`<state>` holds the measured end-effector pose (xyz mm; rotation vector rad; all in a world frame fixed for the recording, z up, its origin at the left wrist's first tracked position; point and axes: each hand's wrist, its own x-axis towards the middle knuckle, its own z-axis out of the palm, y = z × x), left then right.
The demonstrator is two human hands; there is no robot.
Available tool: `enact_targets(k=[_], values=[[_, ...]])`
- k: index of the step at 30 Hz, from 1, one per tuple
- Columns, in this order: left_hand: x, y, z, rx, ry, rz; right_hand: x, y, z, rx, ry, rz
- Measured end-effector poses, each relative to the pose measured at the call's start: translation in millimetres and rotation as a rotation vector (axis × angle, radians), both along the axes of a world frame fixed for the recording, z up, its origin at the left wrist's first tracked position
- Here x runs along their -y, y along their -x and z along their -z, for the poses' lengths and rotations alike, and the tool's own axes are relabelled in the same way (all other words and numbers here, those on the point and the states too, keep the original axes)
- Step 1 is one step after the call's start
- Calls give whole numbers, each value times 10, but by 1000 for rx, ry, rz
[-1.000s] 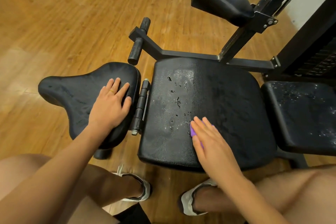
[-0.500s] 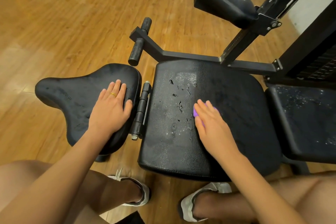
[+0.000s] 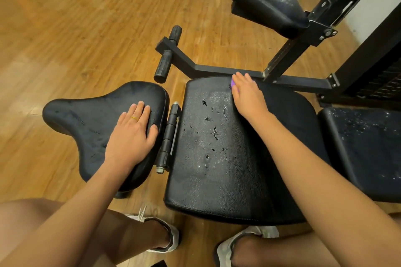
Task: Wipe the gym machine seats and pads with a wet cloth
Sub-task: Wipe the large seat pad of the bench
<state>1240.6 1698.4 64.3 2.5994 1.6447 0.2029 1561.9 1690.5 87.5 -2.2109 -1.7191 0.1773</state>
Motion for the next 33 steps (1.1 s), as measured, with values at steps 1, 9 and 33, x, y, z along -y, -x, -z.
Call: enact_targets(k=[1, 9, 33], values=[[3, -1, -10, -5, -1, -1, 42, 14, -2, 6, -13, -2], [-22, -6, -8, 12, -17, 12, 1309, 396, 143, -77, 20, -90], [4, -5, -58, 16, 7, -9, 1810, 665, 157, -64, 59, -133]])
